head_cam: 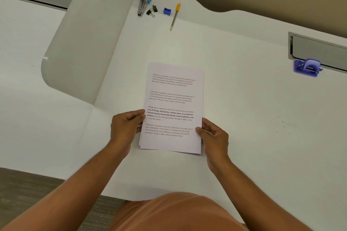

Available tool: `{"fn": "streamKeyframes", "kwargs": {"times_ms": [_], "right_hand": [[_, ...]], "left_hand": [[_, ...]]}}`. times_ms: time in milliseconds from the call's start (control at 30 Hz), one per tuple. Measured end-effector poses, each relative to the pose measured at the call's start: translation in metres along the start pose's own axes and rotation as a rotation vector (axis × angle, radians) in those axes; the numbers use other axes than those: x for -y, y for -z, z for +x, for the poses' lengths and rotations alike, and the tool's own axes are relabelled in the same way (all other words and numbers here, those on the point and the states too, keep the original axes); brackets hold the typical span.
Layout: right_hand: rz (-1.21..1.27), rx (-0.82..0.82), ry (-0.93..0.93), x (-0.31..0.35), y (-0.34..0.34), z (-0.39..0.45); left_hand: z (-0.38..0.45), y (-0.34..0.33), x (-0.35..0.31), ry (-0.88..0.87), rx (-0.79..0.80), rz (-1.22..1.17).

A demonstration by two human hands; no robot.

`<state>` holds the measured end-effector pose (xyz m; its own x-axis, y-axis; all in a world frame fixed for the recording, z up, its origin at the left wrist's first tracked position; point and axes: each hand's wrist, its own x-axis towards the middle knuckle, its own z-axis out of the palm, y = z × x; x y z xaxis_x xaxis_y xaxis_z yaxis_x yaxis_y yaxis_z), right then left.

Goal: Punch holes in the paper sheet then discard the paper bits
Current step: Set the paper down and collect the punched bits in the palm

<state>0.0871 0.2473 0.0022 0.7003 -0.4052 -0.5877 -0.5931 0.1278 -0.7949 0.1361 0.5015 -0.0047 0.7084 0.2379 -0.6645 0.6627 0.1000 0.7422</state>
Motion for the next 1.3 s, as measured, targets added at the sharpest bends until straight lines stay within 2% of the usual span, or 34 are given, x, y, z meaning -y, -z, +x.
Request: {"fn": "streamKeyframes", "kwargs": {"times_ms": [167, 300, 533, 767, 900, 967, 1067, 1300], "right_hand": [[-0.130, -0.012, 0.059, -0.002, 0.001, -0.001], [-0.280, 0.013, 0.085, 0.000, 0.003, -0.001], [-0.385, 0.031, 0.148, 0.008, -0.007, 0.003], [-0.473, 0.060, 0.168, 0.018, -0.020, 0.009], [-0.579, 0.028, 0.173, 0.020, -0.017, 0.010], [-0.557, -0.012, 0.177, 0.024, -0.014, 0.014], [-0.448, -0.051, 0.187, 0.039, -0.013, 0.031], [0.013, -0.082, 0.012, 0.095, -0.034, 0.096]], "left_hand": [[-0.003, -0.001, 0.003, -0.027, 0.077, 0.090], [-0.001, 0.001, 0.005, -0.075, 0.018, 0.159], [0.002, 0.006, -0.006, -0.157, -0.066, 0.280], [0.010, 0.014, -0.023, -0.204, -0.017, 0.436], [0.013, 0.018, -0.030, -0.253, -0.050, 0.585], [0.017, 0.021, -0.037, -0.307, -0.105, 0.642], [0.032, 0.020, -0.057, -0.330, -0.127, 0.569], [0.089, -0.014, -0.112, -0.244, 0.043, 0.292]]}}
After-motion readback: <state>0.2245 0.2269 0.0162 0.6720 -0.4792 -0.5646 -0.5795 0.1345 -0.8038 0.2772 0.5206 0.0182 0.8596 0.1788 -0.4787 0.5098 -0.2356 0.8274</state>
